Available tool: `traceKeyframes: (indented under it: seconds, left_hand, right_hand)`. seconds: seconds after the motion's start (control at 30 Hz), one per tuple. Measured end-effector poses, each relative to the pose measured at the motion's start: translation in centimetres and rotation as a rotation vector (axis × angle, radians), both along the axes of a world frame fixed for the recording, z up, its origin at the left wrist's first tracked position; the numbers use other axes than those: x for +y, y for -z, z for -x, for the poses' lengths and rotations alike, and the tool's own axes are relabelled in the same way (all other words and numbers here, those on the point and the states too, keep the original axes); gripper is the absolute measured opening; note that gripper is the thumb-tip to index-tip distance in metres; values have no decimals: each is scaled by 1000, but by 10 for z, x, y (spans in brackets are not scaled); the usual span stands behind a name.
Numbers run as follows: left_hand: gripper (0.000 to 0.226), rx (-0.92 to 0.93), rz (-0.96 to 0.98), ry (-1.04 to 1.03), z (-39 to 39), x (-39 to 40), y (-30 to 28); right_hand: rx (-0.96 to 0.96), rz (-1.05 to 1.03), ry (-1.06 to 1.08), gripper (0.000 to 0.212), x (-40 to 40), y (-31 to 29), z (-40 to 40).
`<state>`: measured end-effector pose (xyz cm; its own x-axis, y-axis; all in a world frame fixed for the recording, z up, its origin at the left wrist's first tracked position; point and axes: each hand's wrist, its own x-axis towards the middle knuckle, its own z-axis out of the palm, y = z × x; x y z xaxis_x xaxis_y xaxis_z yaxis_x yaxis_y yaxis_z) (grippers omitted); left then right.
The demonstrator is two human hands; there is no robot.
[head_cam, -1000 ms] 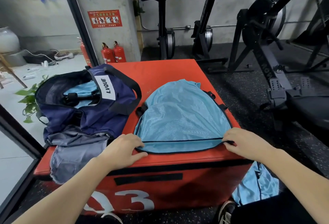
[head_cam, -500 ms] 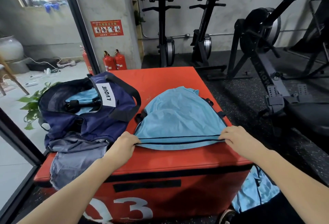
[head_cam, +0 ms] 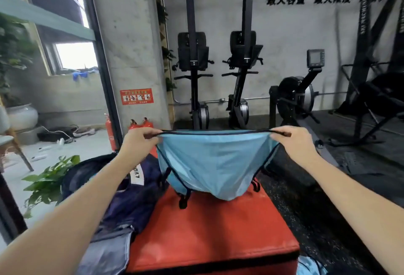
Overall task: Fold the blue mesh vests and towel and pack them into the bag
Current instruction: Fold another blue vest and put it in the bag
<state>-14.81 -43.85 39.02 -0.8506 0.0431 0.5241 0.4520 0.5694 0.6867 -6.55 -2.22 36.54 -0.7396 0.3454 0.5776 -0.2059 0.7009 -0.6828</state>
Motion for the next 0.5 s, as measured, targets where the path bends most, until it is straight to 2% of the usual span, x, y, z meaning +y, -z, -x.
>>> traceKeyframes:
  seconds: [0.17,0.27,0.33,0.5]
  left_hand:
    - [8,135,-153,110,-18,3,-143]
    - [6,142,-221,126,-32,-8,-201]
    - [9,129,-304,177,-40,-15,-227]
    - [17,53,-290,227,-54,-28,-251]
  right_hand:
    - [157,161,-55,25,-7,-137,-12]
    - [141,163,-99,23,-12,-196,-34]
    - [111,131,-115,27,-14,-224,-50]
    - [-6,102,-162,30,-15,-253,-69]
